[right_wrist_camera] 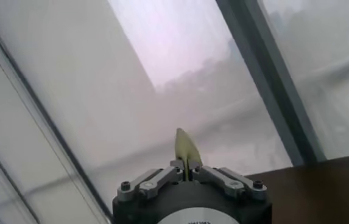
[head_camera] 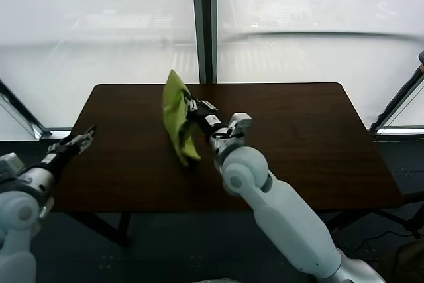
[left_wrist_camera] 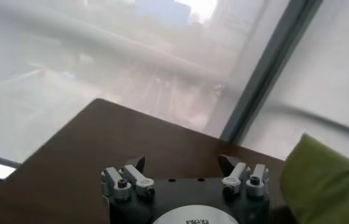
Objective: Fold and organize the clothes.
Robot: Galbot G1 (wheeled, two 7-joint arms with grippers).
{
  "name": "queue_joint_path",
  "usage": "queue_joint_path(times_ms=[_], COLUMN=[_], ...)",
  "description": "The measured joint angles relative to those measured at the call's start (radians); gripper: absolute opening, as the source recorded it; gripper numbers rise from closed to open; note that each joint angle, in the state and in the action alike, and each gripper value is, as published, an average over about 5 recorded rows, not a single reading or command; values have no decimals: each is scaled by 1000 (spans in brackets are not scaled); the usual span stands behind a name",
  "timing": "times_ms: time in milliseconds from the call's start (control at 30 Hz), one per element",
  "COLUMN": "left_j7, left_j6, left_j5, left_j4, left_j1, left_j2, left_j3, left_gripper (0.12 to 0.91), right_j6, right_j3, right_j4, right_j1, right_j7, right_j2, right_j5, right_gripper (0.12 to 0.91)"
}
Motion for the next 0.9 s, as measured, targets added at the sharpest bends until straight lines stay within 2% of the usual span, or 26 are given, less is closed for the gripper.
queue_joint_path(times_ms=[233, 333, 433, 533, 567, 700, 767, 900], left_j7=[2, 4, 5, 5, 5, 7, 10, 19], left_j6=[-12, -17, -18, -17, -17, -17, -19, -24], left_j5=[4, 2, -3, -11, -13, -13, -6, 16], left_j4=[-7, -16, -30, -48, -54, -75, -79, -83], left_j1=[-9, -9, -8, -4, -3, 8, 15, 26], left_j2=[-17, -22, -23, -24, -25, -32, -38, -55], left_j3=[3, 10, 18, 26, 29, 41, 49, 69], left_gripper=[907, 907, 907, 907, 907, 907, 907, 907], right_j6=[-20, -38, -68, -97, -104, -125, -134, -144], right_j3=[94, 132, 176, 223, 239, 297, 325, 377], right_j4=[-148, -220, -254, -253, -245, -191, -154, -76], right_j1=[-75, -115, -146, -173, -182, -226, -258, -338], right_j7=[-63, -94, -136, -156, -156, -130, -120, -139], right_j2=[-167, -216, -247, -276, -286, -323, -341, -375], right_j5=[-77, -84, -74, -52, -44, 5, 35, 63], right_gripper=[162, 205, 353, 542, 617, 832, 885, 905])
